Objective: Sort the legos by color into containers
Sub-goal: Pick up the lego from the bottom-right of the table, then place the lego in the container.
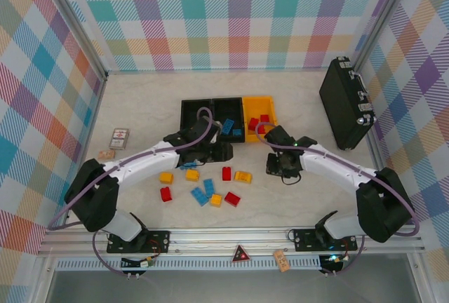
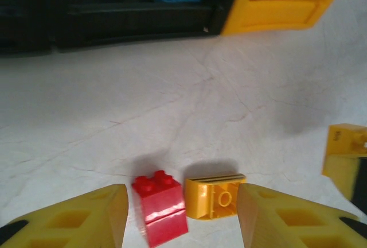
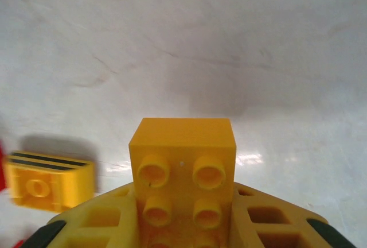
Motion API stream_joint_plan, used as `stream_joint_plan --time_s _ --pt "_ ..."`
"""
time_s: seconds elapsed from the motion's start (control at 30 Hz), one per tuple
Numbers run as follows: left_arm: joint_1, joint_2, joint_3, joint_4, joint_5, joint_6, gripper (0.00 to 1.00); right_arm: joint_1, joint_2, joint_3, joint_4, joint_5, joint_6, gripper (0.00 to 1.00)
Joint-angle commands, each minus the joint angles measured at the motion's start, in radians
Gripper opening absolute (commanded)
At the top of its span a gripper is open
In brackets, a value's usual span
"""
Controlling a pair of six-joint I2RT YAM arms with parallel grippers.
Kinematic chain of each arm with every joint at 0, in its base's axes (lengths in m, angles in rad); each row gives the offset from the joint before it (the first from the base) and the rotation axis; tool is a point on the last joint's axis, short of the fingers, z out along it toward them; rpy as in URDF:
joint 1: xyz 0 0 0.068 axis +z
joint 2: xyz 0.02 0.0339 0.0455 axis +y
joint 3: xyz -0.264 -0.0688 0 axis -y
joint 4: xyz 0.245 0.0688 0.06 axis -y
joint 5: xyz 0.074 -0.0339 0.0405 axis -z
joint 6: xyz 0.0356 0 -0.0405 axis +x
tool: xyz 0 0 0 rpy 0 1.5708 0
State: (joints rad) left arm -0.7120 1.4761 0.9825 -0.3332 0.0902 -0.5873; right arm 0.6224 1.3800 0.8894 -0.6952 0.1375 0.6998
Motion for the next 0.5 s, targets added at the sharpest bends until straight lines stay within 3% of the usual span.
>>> stream_joint_plan --time_s 0.0,0.47 --pt "0.028 -0.07 -0.034 -0.015 -0.042 -0.03 0.53 0.005 0.042 0.079 -0.006 -0.021 -0.064 0.24" --pt "0.224 -0.31 -0.19 -0.168 -0.092 -0.129 0.55 0.095 0.357 0.48 0.02 -0.133 -0.196 0.25"
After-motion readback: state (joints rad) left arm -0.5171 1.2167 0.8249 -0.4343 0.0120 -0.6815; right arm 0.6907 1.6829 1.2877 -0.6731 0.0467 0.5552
